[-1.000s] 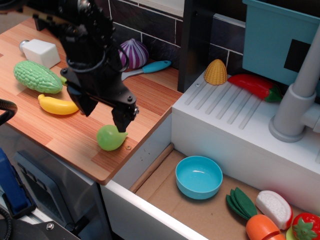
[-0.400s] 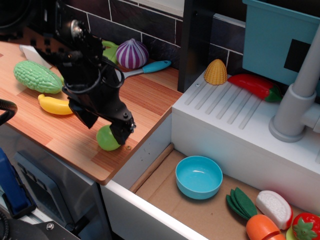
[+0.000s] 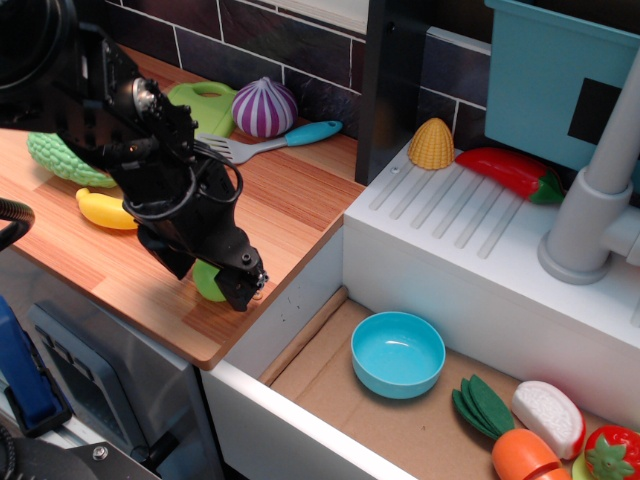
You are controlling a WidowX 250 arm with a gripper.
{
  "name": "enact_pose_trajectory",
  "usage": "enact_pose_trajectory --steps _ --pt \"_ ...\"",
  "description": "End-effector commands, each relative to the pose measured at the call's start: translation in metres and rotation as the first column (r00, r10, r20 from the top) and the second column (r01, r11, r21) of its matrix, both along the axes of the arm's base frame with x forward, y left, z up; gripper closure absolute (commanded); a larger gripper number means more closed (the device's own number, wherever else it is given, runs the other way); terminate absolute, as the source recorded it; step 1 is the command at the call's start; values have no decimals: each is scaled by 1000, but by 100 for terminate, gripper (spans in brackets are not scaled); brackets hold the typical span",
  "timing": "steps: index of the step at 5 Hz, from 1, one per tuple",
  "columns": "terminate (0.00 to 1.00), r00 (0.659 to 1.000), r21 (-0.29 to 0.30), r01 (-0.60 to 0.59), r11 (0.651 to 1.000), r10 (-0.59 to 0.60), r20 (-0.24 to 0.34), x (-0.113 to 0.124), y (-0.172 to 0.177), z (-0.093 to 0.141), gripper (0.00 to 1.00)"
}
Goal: Put pear in bowl
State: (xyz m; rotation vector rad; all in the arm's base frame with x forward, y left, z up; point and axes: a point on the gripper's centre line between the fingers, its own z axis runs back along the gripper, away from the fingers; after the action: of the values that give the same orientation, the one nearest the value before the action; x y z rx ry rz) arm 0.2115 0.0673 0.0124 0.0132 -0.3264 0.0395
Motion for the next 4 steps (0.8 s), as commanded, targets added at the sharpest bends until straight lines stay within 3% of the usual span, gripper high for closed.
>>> enact_pose_trajectory --steps 1,2,4 --pt "0 1000 24 14 1000 -14 21 3 0 4 100" --pt "0 999 62 33 998 -35 26 10 -11 20 100" --pt "0 999 115 31 993 -36 36 30 -67 43 100"
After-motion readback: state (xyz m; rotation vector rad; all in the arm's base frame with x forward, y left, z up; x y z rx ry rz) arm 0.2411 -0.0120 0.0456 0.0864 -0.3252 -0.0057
